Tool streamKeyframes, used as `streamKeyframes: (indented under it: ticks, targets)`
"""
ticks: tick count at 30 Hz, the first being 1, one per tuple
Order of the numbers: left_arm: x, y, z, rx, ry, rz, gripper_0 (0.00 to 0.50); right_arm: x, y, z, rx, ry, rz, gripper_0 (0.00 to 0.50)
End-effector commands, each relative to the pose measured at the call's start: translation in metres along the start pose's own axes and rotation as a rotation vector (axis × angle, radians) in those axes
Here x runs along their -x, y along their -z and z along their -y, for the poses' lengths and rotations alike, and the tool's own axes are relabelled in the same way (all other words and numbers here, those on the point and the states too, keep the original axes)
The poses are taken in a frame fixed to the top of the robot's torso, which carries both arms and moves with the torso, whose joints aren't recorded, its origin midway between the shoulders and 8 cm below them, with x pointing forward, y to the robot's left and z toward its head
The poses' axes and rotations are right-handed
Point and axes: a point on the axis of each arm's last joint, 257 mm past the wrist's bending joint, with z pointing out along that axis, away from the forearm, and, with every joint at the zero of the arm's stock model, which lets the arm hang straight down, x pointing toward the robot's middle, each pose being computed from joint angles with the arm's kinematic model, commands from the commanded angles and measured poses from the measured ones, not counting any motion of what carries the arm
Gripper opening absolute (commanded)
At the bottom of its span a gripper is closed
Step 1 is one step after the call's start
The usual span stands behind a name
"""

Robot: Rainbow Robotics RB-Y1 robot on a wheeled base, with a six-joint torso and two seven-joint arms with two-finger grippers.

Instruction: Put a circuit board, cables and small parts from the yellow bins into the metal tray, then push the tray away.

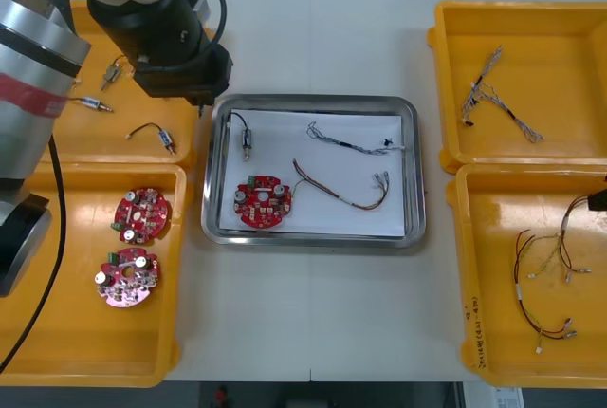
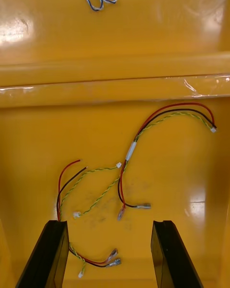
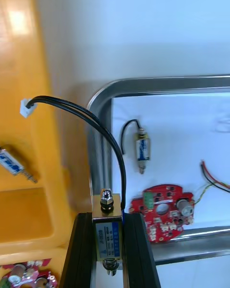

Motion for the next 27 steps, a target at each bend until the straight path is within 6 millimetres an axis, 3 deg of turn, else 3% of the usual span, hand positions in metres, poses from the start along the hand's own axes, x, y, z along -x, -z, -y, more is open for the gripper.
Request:
streamKeyframes:
  ticks: [1,9,18,27]
  targets:
    - [0.018,0.015,0.051,-0.05,0.004,0.087,0.0,0.0,0.019,0.014,-0.047,-0.017,0.035,0.5]
    - [0.016,-0.001,0.089,-0.075,0.004,0.122,0.0,-0.004,0.021,0.016,-0.051,-0.026,0.037,0.5]
    - [0.006,-0.031,0.11,-0.07,0.006,0.123,0.002,-0.002,0.026,0.017,-0.059,-0.019,0.052,0.5]
    - [0.007,-0.067,0.106,-0.04,0.021,0.125,0.002,-0.001,0.027,0.018,-0.06,-0.021,0.056,0.5]
